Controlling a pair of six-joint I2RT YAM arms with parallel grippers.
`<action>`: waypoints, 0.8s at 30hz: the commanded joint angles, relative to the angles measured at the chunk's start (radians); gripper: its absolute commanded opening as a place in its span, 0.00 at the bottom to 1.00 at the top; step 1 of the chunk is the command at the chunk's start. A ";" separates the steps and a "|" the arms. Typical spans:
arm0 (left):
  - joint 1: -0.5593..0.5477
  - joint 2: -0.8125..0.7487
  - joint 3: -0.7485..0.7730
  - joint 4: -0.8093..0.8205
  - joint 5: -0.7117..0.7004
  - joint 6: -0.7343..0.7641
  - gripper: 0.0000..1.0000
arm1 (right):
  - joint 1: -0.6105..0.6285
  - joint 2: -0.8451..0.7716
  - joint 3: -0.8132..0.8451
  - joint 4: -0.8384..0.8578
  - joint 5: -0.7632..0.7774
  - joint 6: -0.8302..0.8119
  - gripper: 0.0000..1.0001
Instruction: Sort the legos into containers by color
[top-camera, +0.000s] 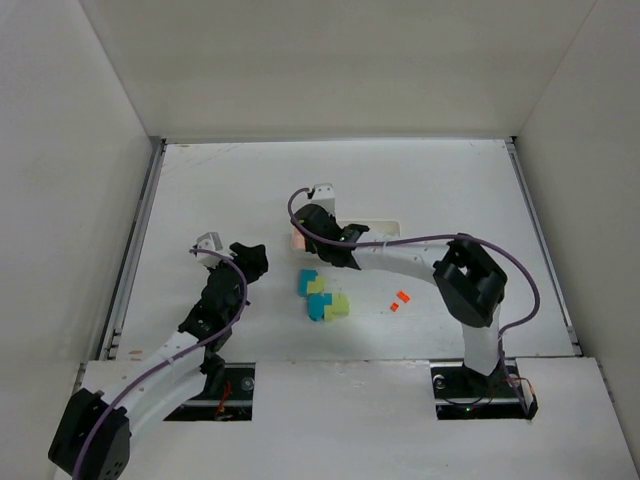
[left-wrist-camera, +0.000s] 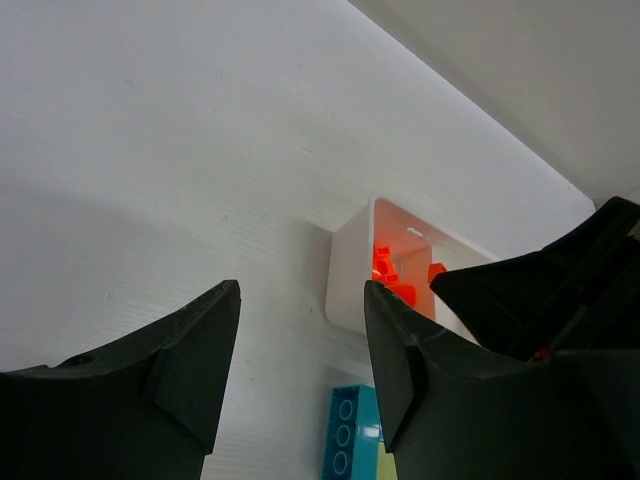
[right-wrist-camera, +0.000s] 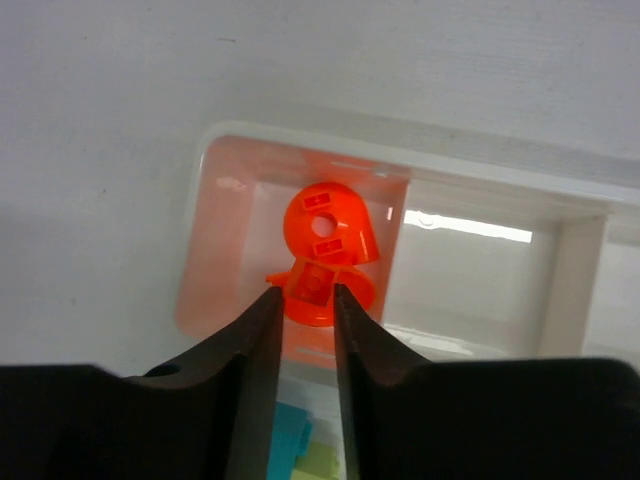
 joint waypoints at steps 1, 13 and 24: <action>0.013 -0.016 -0.009 0.008 0.005 0.006 0.50 | 0.004 0.000 0.054 0.068 -0.029 0.004 0.37; 0.007 -0.011 -0.005 0.002 -0.001 0.015 0.50 | 0.012 -0.423 -0.366 0.079 0.114 0.070 0.25; -0.007 0.002 0.003 0.002 -0.006 0.018 0.50 | 0.029 -0.691 -0.747 -0.381 0.123 0.556 0.40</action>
